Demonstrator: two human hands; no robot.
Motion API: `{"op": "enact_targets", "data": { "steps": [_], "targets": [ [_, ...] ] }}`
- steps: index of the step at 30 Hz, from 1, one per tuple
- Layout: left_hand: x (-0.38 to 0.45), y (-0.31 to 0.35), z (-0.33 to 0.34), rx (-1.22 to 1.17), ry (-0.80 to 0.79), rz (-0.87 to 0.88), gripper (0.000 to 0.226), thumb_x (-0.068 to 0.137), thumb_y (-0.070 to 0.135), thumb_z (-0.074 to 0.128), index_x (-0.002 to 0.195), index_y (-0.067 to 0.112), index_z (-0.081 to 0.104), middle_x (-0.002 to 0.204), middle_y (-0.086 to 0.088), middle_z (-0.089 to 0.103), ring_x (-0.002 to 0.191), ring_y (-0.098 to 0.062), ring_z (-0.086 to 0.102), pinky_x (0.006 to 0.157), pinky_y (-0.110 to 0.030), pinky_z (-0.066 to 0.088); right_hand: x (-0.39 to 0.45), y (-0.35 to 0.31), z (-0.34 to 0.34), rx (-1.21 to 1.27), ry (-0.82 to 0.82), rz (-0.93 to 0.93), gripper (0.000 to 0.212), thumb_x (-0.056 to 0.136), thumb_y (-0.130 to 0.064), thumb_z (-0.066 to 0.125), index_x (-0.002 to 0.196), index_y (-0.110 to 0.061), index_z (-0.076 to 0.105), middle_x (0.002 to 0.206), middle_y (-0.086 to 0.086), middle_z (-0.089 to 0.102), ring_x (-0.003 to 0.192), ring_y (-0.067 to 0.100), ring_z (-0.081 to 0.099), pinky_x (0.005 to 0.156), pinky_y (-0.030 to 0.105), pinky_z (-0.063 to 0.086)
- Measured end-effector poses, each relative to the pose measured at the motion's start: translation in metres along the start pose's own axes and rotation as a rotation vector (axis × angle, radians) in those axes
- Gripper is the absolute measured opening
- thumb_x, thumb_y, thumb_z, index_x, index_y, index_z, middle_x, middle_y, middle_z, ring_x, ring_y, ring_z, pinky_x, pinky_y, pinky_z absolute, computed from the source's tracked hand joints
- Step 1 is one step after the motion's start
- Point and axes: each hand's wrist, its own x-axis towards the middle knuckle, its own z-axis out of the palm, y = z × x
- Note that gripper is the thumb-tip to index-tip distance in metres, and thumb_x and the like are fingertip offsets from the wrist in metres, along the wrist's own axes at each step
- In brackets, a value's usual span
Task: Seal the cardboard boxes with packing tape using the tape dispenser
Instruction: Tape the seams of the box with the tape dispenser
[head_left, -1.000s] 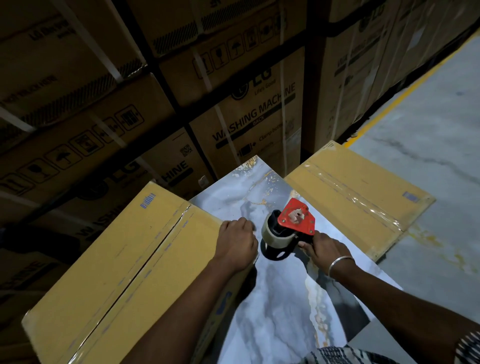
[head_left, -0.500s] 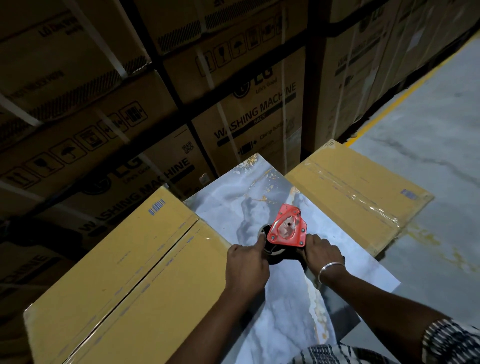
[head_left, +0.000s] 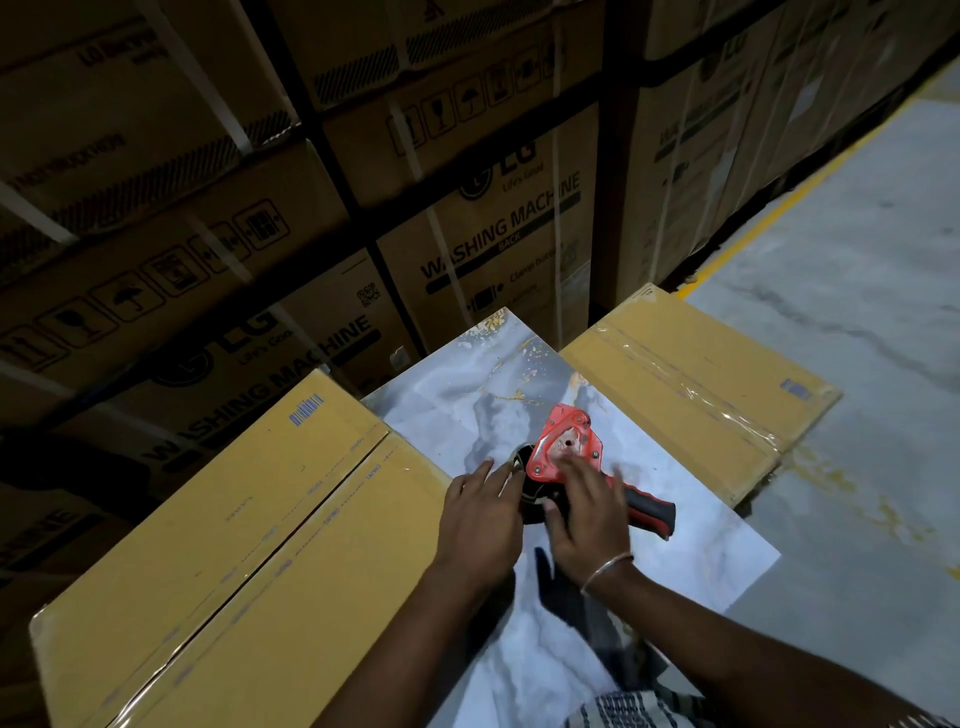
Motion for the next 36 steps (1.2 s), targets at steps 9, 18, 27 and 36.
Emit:
{"op": "enact_targets", "data": {
  "steps": [9, 18, 27, 36],
  "targets": [
    [-0.041, -0.045, -0.006, -0.128, 0.048, -0.322, 0.097, 0.085, 0.08, 0.002, 0.158, 0.017, -0.013, 0.16, 0.007, -0.026, 0.149, -0.01, -0.023, 0.122, -0.041, -0.007, 0.018, -0.089, 0.024, 1.085, -0.188, 0.439, 0.057, 0.087, -0.056, 0.051, 0.123, -0.013, 0.062, 0.118, 0.014, 0.069, 0.115, 0.02, 0.065, 0.093, 0.023, 0.047],
    [-0.046, -0.043, -0.006, -0.08, 0.012, -0.323, 0.109, 0.074, 0.086, -0.016, 0.157, 0.016, -0.016, 0.158, 0.005, -0.034, 0.147, -0.011, -0.029, 0.121, -0.041, -0.011, 0.022, -0.067, 0.048, 1.102, -0.404, 0.486, 0.042, 0.093, -0.036, 0.049, 0.113, -0.004, 0.067, 0.108, 0.012, 0.07, 0.103, 0.016, 0.067, 0.092, 0.028, 0.05],
    [-0.046, -0.045, -0.005, -0.162, 0.086, -0.313, 0.11, 0.074, 0.091, -0.003, 0.159, 0.021, -0.01, 0.162, 0.01, -0.024, 0.149, -0.006, -0.023, 0.119, -0.035, -0.012, 0.082, -0.077, 0.048, 0.782, -0.615, 0.479, 0.016, 0.104, -0.022, 0.054, 0.109, -0.021, 0.069, 0.112, 0.004, 0.069, 0.109, 0.02, 0.063, 0.093, 0.037, 0.05],
    [-0.056, -0.061, -0.014, -0.735, 0.309, -0.267, 0.06, 0.072, 0.013, 0.046, 0.128, 0.024, 0.061, 0.129, 0.02, 0.061, 0.126, -0.003, 0.051, 0.12, -0.043, 0.029, 0.101, -0.125, 0.062, 0.503, -0.998, 0.199, 0.067, 0.104, -0.048, 0.045, 0.161, -0.031, 0.015, 0.155, 0.008, 0.046, 0.141, 0.025, 0.044, 0.117, 0.042, 0.033]
  ]
}}
